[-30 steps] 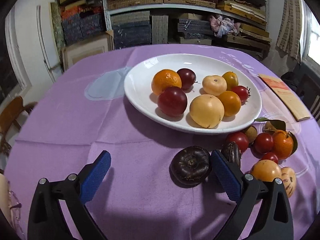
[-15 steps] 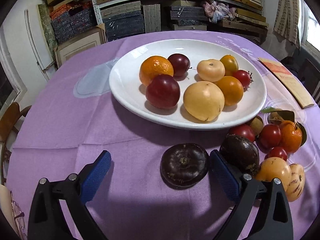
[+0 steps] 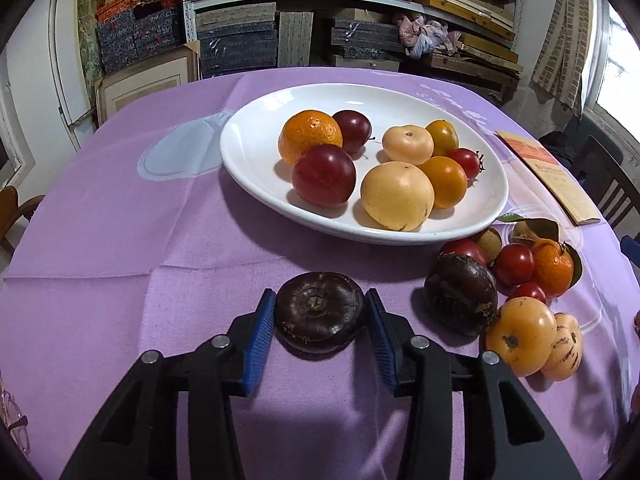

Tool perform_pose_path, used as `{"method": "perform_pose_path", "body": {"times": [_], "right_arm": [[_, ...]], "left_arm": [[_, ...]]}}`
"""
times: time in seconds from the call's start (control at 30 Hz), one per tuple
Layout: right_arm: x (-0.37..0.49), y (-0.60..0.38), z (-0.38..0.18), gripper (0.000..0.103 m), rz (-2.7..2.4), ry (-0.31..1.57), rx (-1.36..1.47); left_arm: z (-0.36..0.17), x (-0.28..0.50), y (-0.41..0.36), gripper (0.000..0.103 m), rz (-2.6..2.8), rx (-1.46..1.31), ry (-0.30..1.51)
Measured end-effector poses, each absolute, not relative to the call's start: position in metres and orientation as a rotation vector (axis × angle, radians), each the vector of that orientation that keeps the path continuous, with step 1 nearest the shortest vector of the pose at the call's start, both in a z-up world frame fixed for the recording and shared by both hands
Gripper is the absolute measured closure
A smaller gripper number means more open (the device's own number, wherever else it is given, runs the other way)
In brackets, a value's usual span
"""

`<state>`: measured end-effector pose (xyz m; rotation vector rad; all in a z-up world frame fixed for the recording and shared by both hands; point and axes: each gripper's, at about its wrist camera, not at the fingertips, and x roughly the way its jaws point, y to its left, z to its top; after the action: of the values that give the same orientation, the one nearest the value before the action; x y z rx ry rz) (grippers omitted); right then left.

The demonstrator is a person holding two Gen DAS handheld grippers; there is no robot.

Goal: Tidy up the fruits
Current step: 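Grasp the dark brown round fruit with the left tool, then grasp the striped pale yellow fruit with the right tool while the left holds the brown fruit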

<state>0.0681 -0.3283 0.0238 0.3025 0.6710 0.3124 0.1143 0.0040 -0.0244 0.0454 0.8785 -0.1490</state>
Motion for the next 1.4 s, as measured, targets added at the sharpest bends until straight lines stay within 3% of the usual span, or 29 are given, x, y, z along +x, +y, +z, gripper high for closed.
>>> {"method": "perform_pose_path", "body": {"times": [0.17, 0.27, 0.33, 0.37, 0.4, 0.5, 0.63, 0.73, 0.8, 0.93, 1.0, 1.17, 1.2, 1.3, 1.4], "right_arm": [[0.057, -0.291, 0.025, 0.004, 0.437, 0.707, 0.152], [0.049, -0.264, 0.023, 0.004, 0.484, 0.722, 0.043], [0.046, -0.252, 0.021, 0.004, 0.495, 0.728, -0.001], [0.046, -0.249, 0.019, 0.004, 0.496, 0.729, -0.013], [0.045, -0.248, 0.018, 0.004, 0.494, 0.73, -0.02], [0.047, -0.249, 0.017, 0.004, 0.489, 0.738, -0.005], [0.051, -0.249, 0.011, 0.004, 0.491, 0.765, -0.003], [0.051, -0.246, 0.009, 0.004, 0.496, 0.769, -0.022], [0.05, -0.246, 0.009, 0.004, 0.497, 0.766, -0.024], [0.05, -0.246, 0.007, 0.004, 0.498, 0.773, -0.02], [0.048, -0.245, 0.008, 0.004, 0.501, 0.773, -0.032], [0.039, -0.236, 0.012, 0.005, 0.502, 0.742, -0.075], [0.039, -0.236, 0.012, 0.007, 0.505, 0.745, -0.076], [0.043, -0.232, 0.006, 0.033, 0.513, 0.793, -0.076], [0.048, -0.229, -0.001, 0.038, 0.497, 0.827, -0.089]], "left_arm": [[-0.025, 0.1, 0.026, 0.058, -0.101, 0.052, 0.885], [-0.024, 0.095, 0.047, 0.075, -0.078, 0.002, 0.883], [-0.024, 0.1, 0.051, 0.075, -0.082, -0.006, 0.883], [-0.024, 0.103, 0.048, 0.07, -0.09, 0.002, 0.884], [-0.023, 0.107, 0.043, 0.056, -0.103, 0.025, 0.885], [-0.023, 0.109, 0.036, 0.028, -0.063, 0.073, 0.877], [-0.022, 0.113, 0.044, 0.027, -0.057, 0.028, 0.869], [-0.019, 0.12, 0.05, 0.031, -0.061, -0.013, 0.858], [-0.021, 0.125, 0.05, 0.045, -0.067, -0.016, 0.874], [-0.022, 0.128, 0.049, 0.048, -0.055, -0.011, 0.889], [-0.021, 0.128, 0.051, 0.06, -0.063, -0.024, 0.884], [-0.017, 0.126, 0.057, 0.061, -0.062, -0.055, 0.853], [-0.015, 0.124, 0.057, 0.061, -0.058, -0.057, 0.837], [-0.014, 0.121, 0.057, 0.061, -0.048, -0.055, 0.832], [-0.014, 0.12, 0.06, 0.061, -0.051, -0.071, 0.836]]}}
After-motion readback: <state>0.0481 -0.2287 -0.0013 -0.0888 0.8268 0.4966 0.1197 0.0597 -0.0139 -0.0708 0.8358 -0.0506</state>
